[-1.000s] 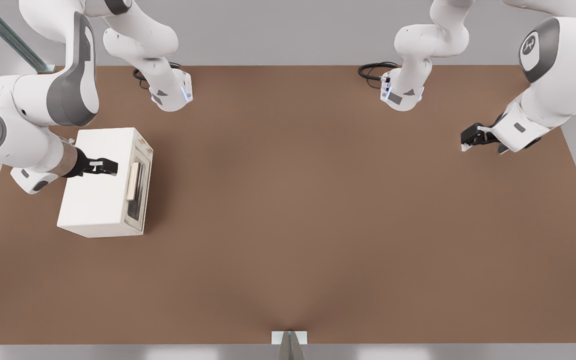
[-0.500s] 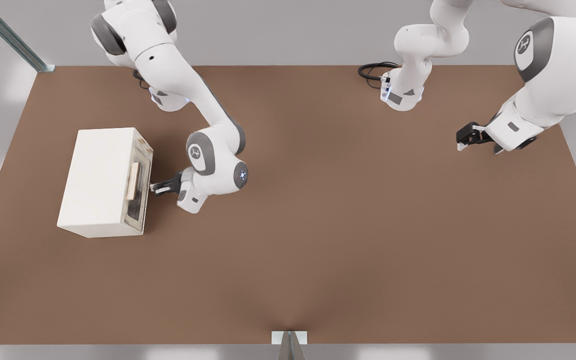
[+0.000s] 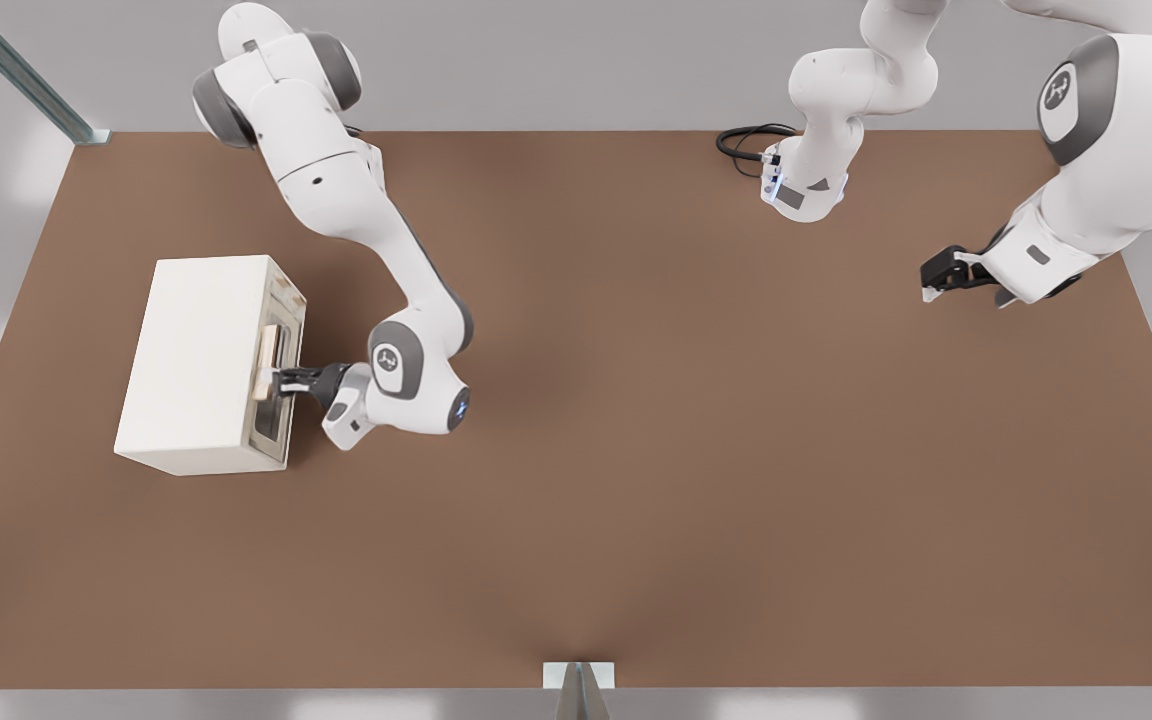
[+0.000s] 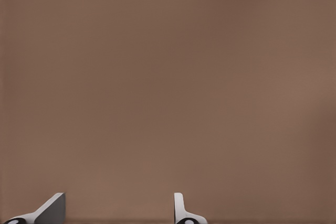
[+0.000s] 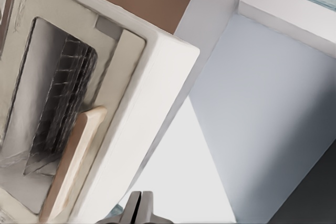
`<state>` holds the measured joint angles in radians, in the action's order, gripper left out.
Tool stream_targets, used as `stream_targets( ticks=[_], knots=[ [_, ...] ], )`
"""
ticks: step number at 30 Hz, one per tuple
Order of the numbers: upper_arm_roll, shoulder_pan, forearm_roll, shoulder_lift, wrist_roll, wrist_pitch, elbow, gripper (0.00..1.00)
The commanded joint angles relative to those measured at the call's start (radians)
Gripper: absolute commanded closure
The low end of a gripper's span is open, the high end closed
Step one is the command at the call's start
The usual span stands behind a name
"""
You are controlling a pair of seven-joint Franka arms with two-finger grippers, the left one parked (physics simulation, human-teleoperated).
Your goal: Keep left arm still and open the oven door with right arm
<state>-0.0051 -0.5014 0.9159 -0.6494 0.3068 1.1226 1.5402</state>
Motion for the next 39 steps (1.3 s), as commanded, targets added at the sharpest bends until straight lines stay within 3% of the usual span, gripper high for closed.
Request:
stream_targets(
  ticks=[1, 4, 39],
  knots=[
    [0.002, 0.007, -0.035, -0.007, 0.204, -0.012, 0.009, 0.79],
    [0.0, 0.001, -0.043, 0.01, 0.242, 0.036, 0.109, 0.79],
    [0.004, 0.066, -0.051, 0.013, 0.245, 0.112, 0.189, 0.79]
  ],
)
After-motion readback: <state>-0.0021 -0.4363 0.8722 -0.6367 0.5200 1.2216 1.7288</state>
